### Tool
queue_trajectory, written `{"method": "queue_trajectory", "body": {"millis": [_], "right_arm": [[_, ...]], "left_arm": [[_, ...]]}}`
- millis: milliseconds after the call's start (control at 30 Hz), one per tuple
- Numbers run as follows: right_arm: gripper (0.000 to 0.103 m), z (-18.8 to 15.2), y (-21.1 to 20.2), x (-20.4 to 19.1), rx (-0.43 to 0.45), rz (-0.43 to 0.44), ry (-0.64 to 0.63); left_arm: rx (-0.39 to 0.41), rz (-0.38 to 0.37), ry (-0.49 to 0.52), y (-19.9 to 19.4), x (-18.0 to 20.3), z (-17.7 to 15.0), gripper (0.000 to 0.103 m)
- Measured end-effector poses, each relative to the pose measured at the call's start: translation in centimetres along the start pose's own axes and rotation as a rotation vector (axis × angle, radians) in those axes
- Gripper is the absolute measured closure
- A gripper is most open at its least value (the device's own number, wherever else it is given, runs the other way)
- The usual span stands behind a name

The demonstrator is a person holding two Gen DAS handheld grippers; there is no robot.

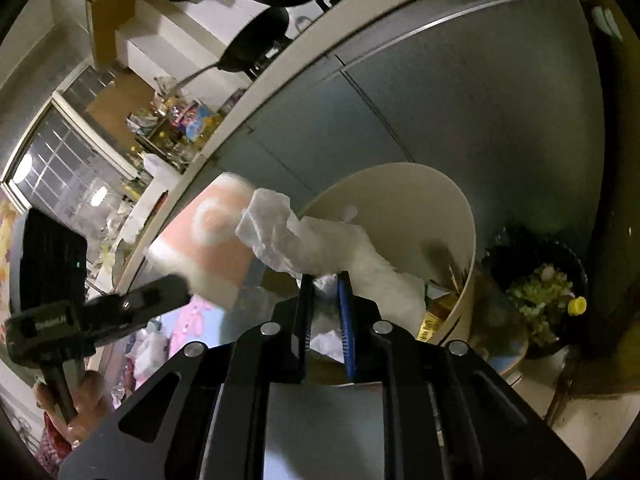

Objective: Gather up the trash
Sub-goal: 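Carry cup and tissue to the bin and release them, then grasp green-white snack wrapper with left tool while right tool grasps white snack bag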

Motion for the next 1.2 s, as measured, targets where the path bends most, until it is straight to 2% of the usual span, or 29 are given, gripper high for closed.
{"method": "queue_trajectory", "body": {"millis": [100, 133, 167, 200, 233, 533, 700, 900, 1033, 1200], "right_arm": [[0.088, 0.3, 1.4, -0.2, -0.014, -0.005, -0.012], [0.087, 0.4, 1.7, -0.1, -0.022, -0.005, -0.014], [0.078, 0.8, 2.7, -0.8, -0.025, -0.008, -0.012], [0.071, 0.8, 2.7, -0.8, -0.019, -0.013, -0.01], [0.07, 0.8, 2.6, -0.7, -0.012, -0.017, -0.01], [0.07, 0.1, 1.0, -2.2, 0.031, 0.018, -0.013], [0.07, -1.1, 0.6, -4.6, 0.02, 0.055, -0.041], [0.07, -3.6, 1.5, -9.4, -0.046, 0.108, -0.121], [0.069, -5.8, 3.0, -13.5, -0.111, 0.148, -0.196], [0.068, -9.1, 5.2, -19.0, -0.214, 0.198, -0.295]], "left_arm": [[-0.032, 0.018, -0.004, 2.2, -0.1, 1.0, 0.1], [-0.039, 0.03, -0.011, 2.7, 0.0, 1.4, 0.093], [-0.045, 0.048, -0.024, 3.1, -0.2, 1.6, 0.084], [-0.045, 0.062, -0.04, 3.3, -0.4, 1.7, 0.069], [-0.036, 0.068, -0.049, 3.2, -0.6, 1.9, 0.066], [0.042, 0.075, -0.03, -0.7, -0.5, 0.1, 0.066], [0.077, 0.119, 0.006, -3.4, -0.3, -3.1, 0.066], [0.143, 0.154, 0.011, -8.5, -1.2, -8.5, 0.066], [0.222, 0.215, -0.04, -13.9, -3.8, -12.5, 0.065], [0.32, 0.292, -0.217, -22.5, -10.2, -19.3, 0.065]]}}
Point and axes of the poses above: each gripper's, at about its wrist camera, not at the fingertips, and y roughly the way its jaws point, x to its right, z to its top, the point moved 2 cm from there along y, roughly the way its jaws point, and after that the axes turned 7 degrees about -x, right-handed, at the moved point
